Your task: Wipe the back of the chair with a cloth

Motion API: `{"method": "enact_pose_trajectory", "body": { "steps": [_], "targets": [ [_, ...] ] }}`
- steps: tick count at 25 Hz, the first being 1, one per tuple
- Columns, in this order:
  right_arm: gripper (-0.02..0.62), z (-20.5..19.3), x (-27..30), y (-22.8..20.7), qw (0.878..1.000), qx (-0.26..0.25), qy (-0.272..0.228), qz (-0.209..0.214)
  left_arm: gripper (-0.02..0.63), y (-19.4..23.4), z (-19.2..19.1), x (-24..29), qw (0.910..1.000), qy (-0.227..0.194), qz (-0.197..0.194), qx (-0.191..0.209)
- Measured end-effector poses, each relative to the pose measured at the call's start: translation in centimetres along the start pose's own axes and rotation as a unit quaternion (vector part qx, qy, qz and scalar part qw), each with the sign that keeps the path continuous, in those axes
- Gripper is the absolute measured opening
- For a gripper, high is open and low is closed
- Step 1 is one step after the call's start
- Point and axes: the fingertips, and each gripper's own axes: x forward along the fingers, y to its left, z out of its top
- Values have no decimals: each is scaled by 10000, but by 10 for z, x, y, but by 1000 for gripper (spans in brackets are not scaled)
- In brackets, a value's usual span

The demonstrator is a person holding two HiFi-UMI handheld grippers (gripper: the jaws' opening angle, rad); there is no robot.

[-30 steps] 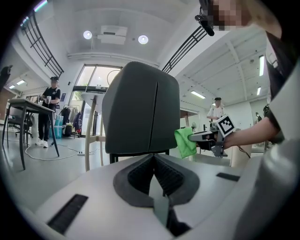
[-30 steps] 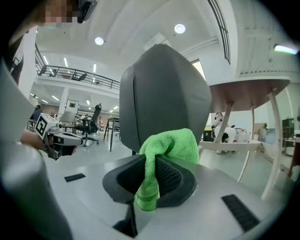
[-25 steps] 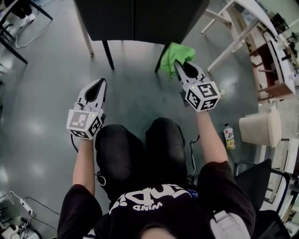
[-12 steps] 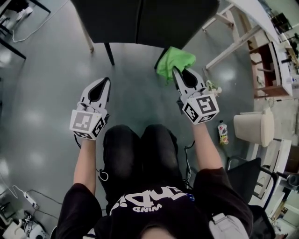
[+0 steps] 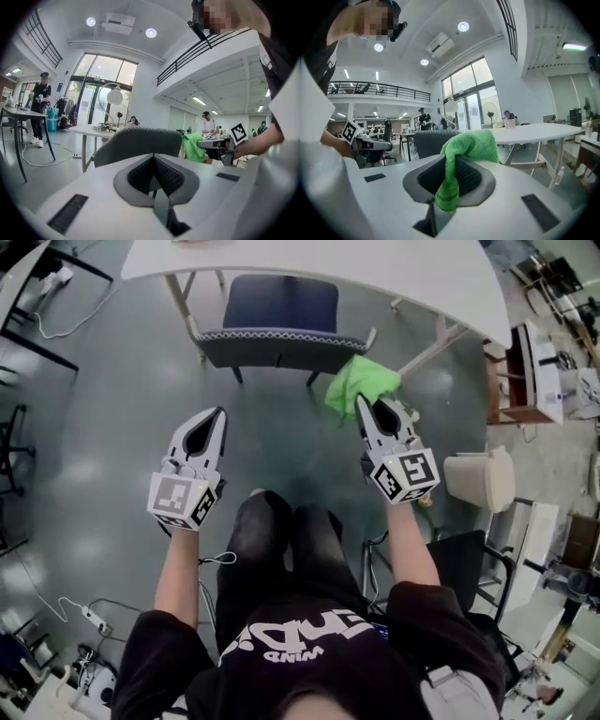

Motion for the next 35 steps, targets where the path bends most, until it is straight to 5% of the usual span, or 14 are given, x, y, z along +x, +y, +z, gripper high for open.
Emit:
{"method": "enact_pose_trajectory", "body": {
  "steps": [7,13,23,35],
  "targets": [
    [49,127,-49,27,9988,279,55,-405,0,-12,138,-43,9996,94,-156,-207],
    [49,182,-82,43,9972,438,-2,-601,0,-24,206,-54,9989,-19,-289,-357],
    [49,211,-120,56,9964,510,-190,-650,0,-56,243,-57,9985,-194,-404,-314],
    [49,181,-129,68,9974,414,-16,-581,0,-74,236,-57,9992,-310,-220,-154]
  ]
}}
